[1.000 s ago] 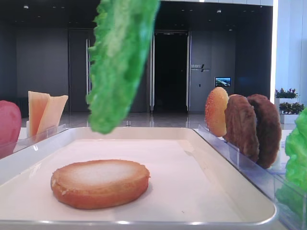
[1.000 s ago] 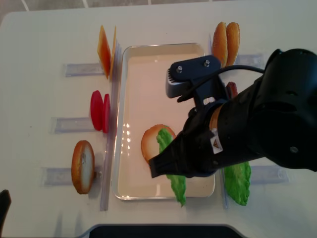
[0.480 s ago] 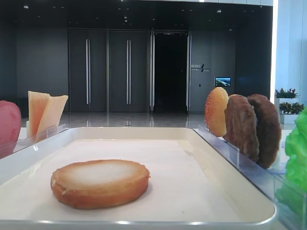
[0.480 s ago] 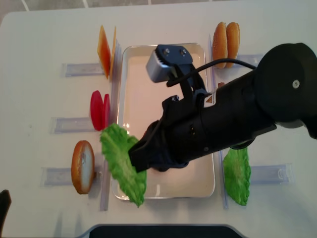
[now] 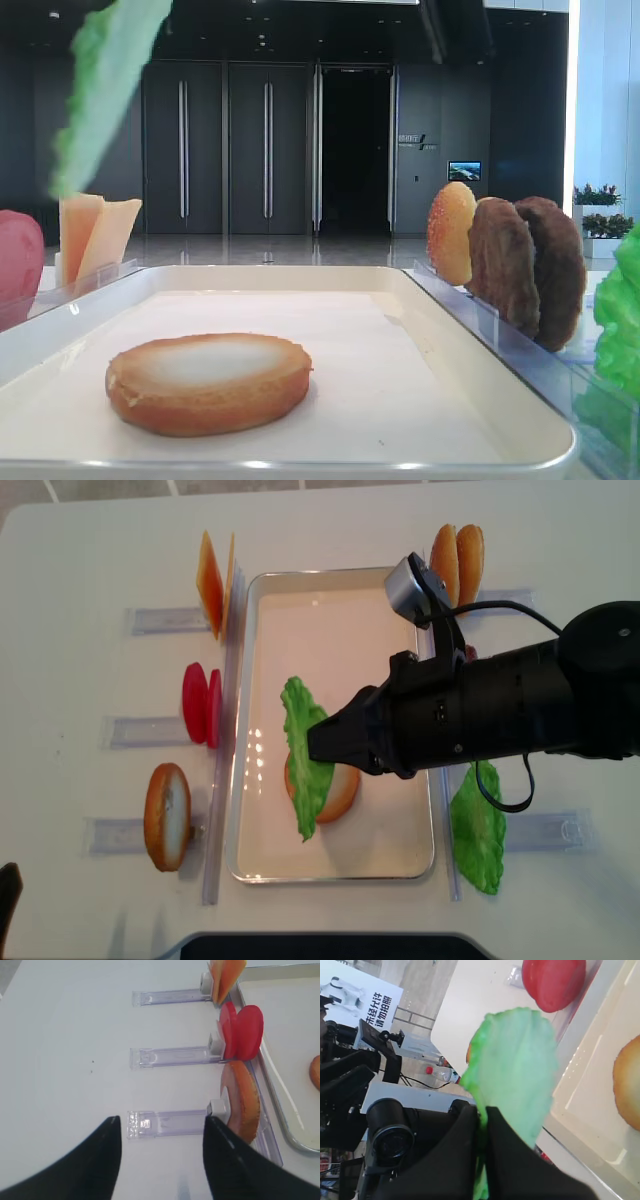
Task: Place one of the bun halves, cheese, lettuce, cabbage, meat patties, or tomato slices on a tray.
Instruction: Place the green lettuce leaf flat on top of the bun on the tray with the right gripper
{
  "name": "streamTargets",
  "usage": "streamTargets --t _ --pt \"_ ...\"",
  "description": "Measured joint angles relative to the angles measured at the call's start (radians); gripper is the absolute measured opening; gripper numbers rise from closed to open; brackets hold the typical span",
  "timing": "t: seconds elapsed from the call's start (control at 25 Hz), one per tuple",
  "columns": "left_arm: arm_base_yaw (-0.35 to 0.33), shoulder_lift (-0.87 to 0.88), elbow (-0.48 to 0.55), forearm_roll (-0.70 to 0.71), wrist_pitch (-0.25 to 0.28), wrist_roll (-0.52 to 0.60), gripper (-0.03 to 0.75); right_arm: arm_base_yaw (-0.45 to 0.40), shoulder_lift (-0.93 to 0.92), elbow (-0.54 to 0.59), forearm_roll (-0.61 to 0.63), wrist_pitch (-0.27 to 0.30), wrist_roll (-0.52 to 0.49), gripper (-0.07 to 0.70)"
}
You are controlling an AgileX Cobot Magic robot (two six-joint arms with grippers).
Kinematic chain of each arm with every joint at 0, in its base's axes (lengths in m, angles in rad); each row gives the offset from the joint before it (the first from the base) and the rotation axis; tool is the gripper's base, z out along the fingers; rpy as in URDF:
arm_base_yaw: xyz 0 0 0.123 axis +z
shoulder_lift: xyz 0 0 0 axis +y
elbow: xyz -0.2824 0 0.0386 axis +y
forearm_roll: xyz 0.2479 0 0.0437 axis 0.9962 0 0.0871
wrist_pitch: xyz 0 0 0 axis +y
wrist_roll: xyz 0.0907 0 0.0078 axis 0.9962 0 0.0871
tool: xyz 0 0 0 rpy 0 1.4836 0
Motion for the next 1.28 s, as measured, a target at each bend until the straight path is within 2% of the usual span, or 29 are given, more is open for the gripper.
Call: streamTargets --t 0.28,0.52,0.84,1.28 --pt "0.000 0.000 0.000 0.000 0.000 0.000 0.401 -0.001 0.153 0.001 0.151 0.101 -0.120 0.036" --pt "0.000 0.000 0.000 0.000 0.000 -0.001 0.400 -0.001 0.227 0.001 0.161 0.117 -0.157 0.036" --pt "0.000 0.000 0.000 0.000 0.000 -0.001 0.399 -0.001 0.236 0.001 0.164 0.033 -0.203 0.036" --pt "0.000 0.000 0.000 0.000 0.000 -0.001 0.399 -0.001 0.237 0.000 0.168 -0.048 -0.235 0.036"
